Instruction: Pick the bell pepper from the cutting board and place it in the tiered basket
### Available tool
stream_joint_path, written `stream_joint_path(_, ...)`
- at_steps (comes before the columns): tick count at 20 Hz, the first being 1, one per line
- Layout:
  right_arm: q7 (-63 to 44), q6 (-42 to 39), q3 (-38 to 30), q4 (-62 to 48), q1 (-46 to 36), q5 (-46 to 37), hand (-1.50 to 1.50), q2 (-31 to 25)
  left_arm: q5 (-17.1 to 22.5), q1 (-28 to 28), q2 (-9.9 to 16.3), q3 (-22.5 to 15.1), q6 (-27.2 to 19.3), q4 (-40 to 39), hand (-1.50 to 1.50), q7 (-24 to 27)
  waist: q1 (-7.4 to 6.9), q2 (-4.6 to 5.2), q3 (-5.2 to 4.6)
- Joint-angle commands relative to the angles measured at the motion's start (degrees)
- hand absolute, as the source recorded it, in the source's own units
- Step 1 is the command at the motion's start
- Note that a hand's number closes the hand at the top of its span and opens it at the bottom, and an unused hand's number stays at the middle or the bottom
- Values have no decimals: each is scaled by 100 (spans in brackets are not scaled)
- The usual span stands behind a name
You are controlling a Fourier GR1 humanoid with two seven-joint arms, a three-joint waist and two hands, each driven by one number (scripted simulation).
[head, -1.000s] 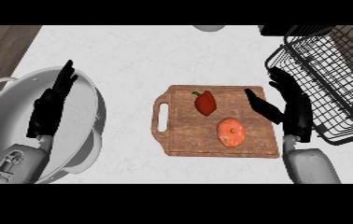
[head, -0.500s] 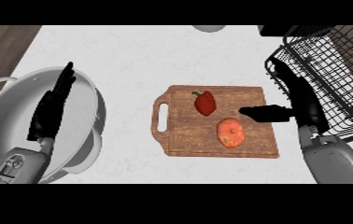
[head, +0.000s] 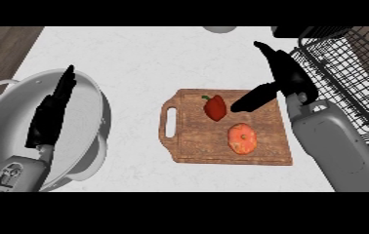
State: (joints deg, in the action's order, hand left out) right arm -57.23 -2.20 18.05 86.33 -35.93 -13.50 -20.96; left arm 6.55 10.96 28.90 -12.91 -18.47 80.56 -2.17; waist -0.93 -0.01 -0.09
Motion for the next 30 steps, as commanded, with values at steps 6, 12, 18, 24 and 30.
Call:
stream_joint_path(6,-766,-680,-124,-998,-608,146,-150,523,-180,-258,-101,196,45,107,0,64,49,-2,7)
stream_joint_path(12,-888,-581,169,-1995,-955,-266,-150,1029,-186,11,-74,292,287,121,0,-126,25,8,8)
stream_joint_path(18,-951,-777,187,-1654,-616,-443,-150,1084,-377,161,-397,401,318,-224,0,4,107,-2,7)
stream_joint_path(24,-993,-647,502,-1988,-792,-1024,-150,1525,-578,-185,-475,481,270,-62,0,95,58,3,6)
stream_joint_path(30,-1275,-767,795,-1252,-333,-1483,-150,1533,-497,-151,-314,747,634,6,0,3,86,-7,6)
